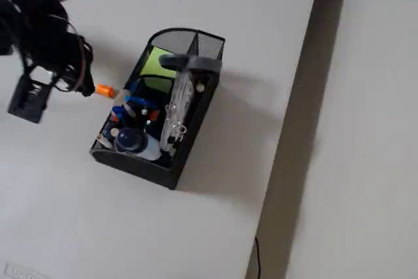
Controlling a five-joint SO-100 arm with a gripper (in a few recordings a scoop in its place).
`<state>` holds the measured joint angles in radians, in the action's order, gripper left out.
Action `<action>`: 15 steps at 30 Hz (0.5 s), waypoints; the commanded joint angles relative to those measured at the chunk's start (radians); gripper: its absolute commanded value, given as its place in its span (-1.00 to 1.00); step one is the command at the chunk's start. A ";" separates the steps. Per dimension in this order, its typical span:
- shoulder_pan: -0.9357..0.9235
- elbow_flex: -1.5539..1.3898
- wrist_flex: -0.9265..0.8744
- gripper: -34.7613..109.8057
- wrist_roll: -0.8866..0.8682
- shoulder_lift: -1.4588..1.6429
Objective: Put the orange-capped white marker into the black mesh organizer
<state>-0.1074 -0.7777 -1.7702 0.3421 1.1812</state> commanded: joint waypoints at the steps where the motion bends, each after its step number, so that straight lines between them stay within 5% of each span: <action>1: 0.048 -0.101 -0.028 -0.51 0.028 0.253; 7: 0.146 -0.782 0.333 -0.52 -0.052 1.086; 15: 0.109 -1.559 0.575 -0.52 -0.176 1.508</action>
<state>0.0138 -1.9420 -1.3054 0.1902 2.4590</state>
